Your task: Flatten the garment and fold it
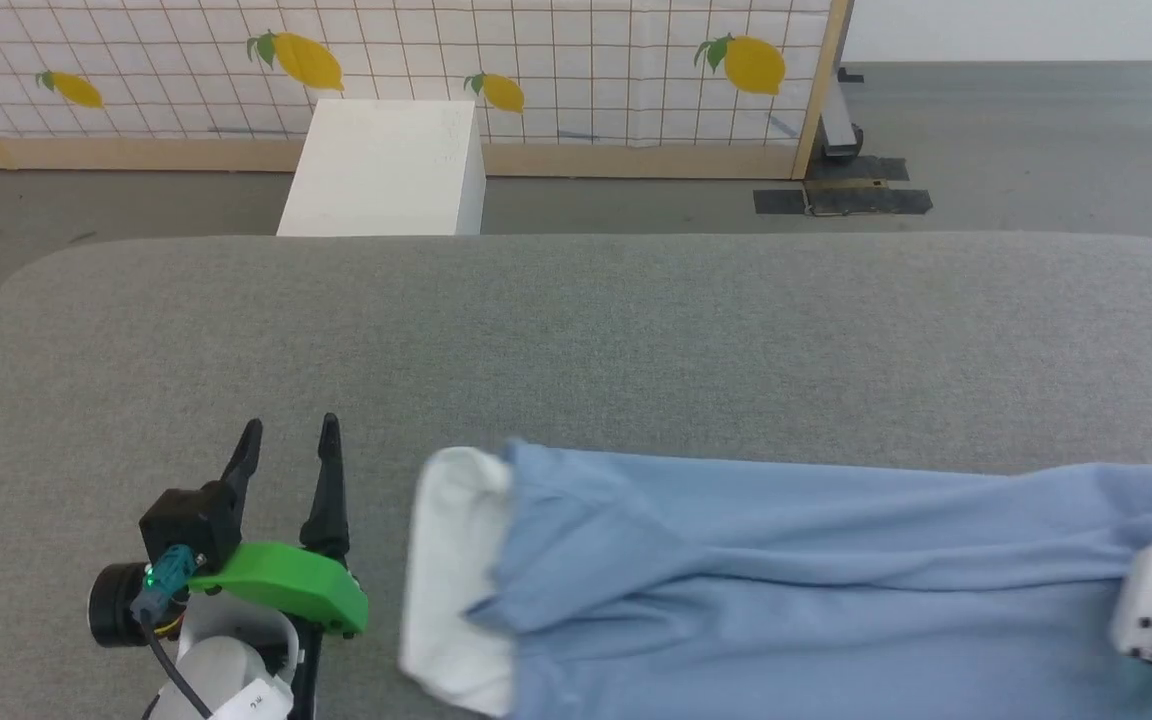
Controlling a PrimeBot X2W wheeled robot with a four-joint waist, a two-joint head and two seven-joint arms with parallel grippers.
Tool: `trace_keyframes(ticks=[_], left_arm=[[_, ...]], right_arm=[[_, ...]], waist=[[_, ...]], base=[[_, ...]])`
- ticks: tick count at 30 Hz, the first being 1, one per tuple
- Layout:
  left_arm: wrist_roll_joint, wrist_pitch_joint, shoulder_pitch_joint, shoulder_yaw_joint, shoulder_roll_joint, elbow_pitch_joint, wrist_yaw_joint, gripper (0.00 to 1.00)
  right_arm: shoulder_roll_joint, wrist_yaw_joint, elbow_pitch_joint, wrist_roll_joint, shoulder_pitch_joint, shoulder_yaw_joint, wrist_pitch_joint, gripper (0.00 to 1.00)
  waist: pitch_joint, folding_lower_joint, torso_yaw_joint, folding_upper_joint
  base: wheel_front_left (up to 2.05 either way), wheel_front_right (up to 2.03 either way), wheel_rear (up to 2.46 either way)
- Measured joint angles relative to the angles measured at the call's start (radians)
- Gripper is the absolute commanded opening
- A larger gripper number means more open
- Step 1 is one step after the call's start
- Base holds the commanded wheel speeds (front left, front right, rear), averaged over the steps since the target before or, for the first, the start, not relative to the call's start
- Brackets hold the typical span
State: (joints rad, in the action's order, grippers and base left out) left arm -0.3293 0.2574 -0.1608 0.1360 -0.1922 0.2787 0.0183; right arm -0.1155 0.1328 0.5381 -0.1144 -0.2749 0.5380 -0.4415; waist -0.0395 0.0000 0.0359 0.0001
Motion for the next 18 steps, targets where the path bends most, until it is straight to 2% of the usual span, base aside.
trace_keyframes(ticks=[5, 9, 14, 18], left_arm=[[0.004, 0.0, 0.0, -0.011, 0.005, 0.0, -0.008, 1.0], [0.01, 0.0, 0.001, -0.019, 0.011, 0.002, -0.01, 1.0], [0.017, 0.0, 0.002, -0.028, 0.014, 0.003, -0.018, 1.0], [0.036, 0.0, 0.006, -0.032, 0.016, 0.002, -0.022, 1.0]], right_arm=[[-0.03, 0.0, -0.032, -0.097, 0.004, 0.097, 0.069, 0.0], [-0.026, 0.0, -0.042, -0.114, 0.01, 0.092, 0.071, 0.0], [-0.006, 0.0, -0.153, -0.051, 0.057, -0.028, -0.015, 0.0], [0.016, 0.0, -0.383, 0.037, 0.137, -0.178, -0.163, 0.0]], waist=[[-0.003, 0.0, 0.001, 0.0], [0.003, 0.0, 0.003, 0.0], [0.015, 0.0, 0.005, 0.0], [0.024, 0.0, 0.007, 0.0]], base=[[0.0, 0.0, 0.0], [0.0, 0.0, 0.0], [0.0, 0.0, 0.0], [0.0, 0.0, 0.0]])
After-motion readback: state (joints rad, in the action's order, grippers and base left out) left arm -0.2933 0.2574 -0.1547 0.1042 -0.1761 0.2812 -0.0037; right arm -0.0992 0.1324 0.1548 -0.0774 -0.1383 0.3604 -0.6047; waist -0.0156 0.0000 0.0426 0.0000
